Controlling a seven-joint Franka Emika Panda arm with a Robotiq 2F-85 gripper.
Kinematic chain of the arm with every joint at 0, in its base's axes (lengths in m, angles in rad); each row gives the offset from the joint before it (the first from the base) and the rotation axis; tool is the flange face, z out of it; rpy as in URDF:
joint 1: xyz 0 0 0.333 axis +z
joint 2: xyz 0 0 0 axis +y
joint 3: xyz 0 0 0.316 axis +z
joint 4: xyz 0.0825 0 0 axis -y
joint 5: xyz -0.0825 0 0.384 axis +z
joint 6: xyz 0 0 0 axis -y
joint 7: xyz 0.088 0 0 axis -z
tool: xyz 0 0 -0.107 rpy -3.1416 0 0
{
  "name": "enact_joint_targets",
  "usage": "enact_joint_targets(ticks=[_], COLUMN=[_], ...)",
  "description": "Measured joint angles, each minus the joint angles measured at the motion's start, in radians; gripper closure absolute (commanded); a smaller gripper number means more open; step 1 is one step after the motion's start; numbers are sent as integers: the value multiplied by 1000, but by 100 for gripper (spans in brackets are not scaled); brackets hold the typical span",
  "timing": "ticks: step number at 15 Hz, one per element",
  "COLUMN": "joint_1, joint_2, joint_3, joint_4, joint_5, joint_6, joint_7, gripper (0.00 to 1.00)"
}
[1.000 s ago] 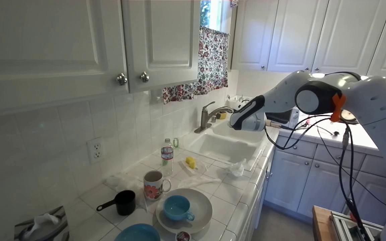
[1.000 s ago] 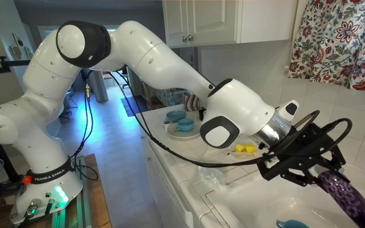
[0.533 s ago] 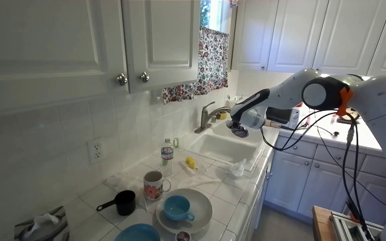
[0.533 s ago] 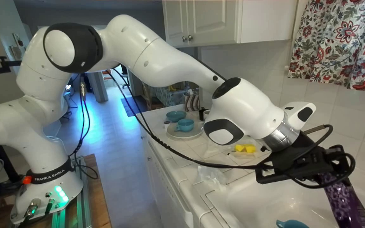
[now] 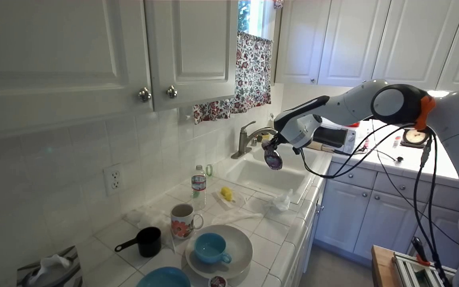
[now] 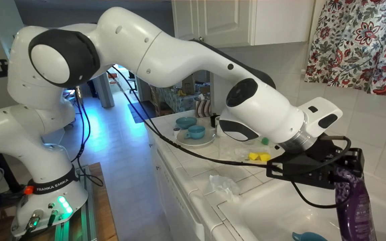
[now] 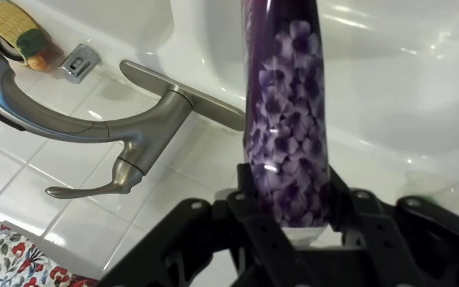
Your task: Pour some dishwashing liquid in the sink.
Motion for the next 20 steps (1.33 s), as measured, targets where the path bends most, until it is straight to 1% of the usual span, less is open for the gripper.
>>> enact_joint_targets(ticks=[4,6,9,11,13,14,16,19,20], joint_1=[-167,-245,-356,-421,-473,-494,-525,-549,-552], joint_2=[10,20,50,71,87,90,92,91,91], joint_3=[248,359,511,590,644,661,677,680,679], joint_4=[15,16,15,11,-1,-11,-34,-59,-63], joint_5=[68,89,104,104,104,104,104,99,95], joint_6=[-2,-13,-64,-124,-198,-238,-324,-442,-468], joint_7=[-9,-13,-40,-53,-58,-58,-58,-58,-58], gripper=[82,82,82,82,82,82,82,82,57])
